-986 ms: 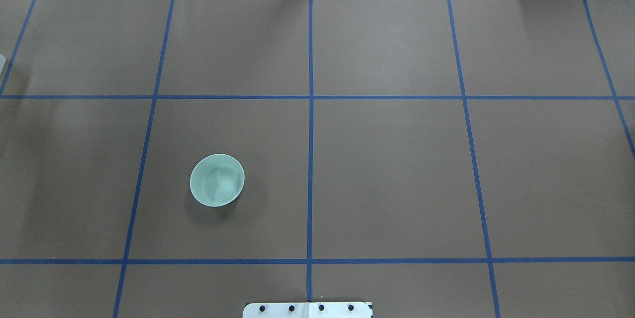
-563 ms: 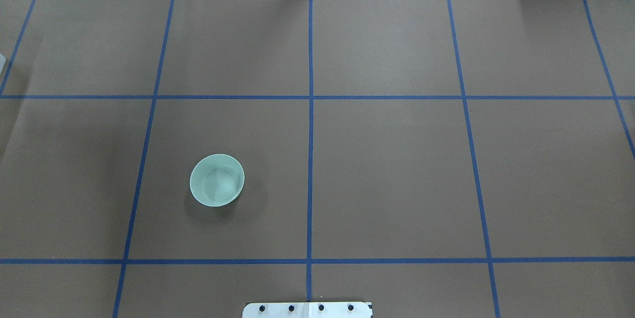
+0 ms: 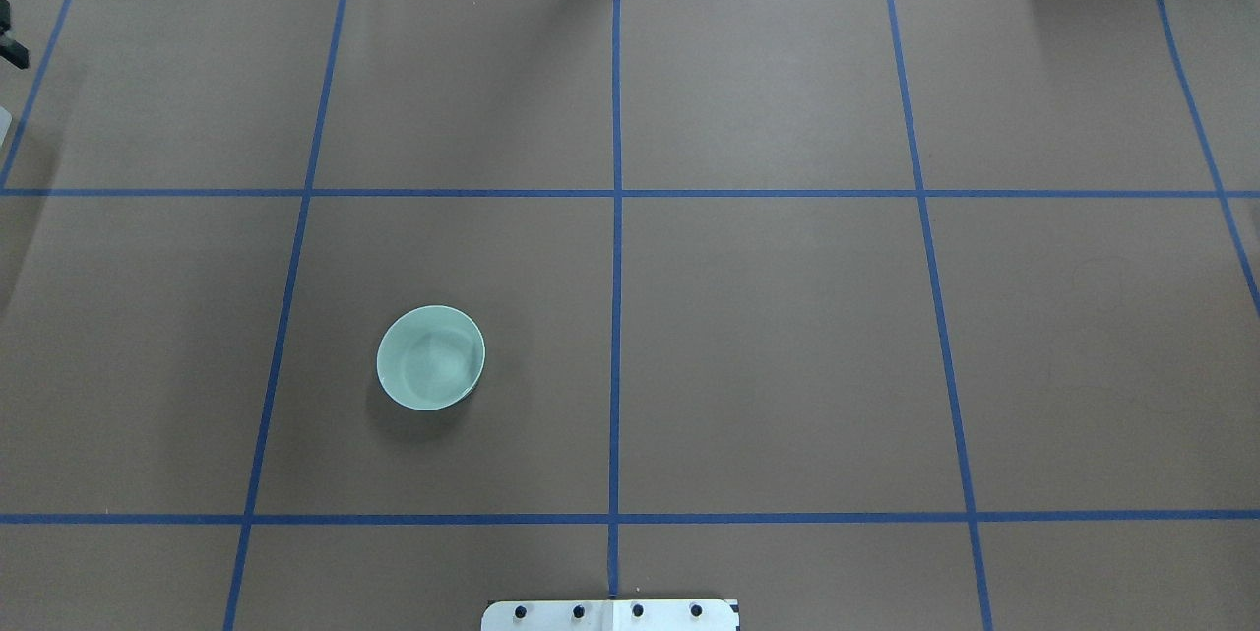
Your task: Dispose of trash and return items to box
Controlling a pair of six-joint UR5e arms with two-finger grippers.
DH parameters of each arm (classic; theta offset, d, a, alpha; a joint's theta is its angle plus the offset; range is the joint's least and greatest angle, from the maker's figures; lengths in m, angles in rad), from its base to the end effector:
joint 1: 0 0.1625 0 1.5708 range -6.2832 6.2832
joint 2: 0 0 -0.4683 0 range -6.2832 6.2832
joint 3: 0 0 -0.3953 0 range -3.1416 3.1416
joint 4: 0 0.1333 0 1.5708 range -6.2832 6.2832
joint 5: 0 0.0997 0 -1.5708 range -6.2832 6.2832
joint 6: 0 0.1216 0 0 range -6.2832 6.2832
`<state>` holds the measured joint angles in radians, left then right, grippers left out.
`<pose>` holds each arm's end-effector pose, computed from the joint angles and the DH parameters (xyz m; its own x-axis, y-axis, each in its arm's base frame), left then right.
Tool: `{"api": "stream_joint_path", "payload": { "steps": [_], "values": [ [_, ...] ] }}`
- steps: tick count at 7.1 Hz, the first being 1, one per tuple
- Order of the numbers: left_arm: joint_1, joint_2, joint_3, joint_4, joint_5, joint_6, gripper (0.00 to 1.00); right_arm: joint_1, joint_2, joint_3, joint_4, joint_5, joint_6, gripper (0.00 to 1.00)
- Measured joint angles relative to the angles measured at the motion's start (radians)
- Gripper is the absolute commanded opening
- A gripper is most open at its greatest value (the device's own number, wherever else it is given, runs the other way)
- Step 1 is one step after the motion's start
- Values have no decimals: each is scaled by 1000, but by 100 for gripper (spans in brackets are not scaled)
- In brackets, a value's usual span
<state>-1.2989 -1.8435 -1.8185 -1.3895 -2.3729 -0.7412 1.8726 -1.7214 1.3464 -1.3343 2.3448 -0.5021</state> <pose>0.1146 -0.5818 0.4635 0.6176 -0.3057 -0.7246 0.2220 0.9517 -0.2123 0.1604 -0.3526 0.8702 0.7151 -0.1880 0.6733 0.0567 0.9756 0.2122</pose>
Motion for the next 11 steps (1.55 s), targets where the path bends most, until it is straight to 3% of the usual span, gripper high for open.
{"api": "stream_joint_path", "payload": {
  "steps": [4, 6, 9, 10, 11],
  "values": [
    [421, 41, -232, -70, 180, -514, 98, -128, 115, 106, -6, 47, 212, 100],
    [644, 33, -235, -147, 323, -717, 97, -197, 130, 192, -6, 52, 339, 100],
    [728, -2, -130, -256, 372, -779, 86, -269, 128, 270, -3, 76, 467, 100],
    [739, -15, -99, -275, 379, -785, 75, -275, 118, 286, -2, 83, 481, 100],
    [748, -22, -81, -283, 393, -788, 43, -277, 109, 298, -2, 85, 486, 100]
  ]
}}
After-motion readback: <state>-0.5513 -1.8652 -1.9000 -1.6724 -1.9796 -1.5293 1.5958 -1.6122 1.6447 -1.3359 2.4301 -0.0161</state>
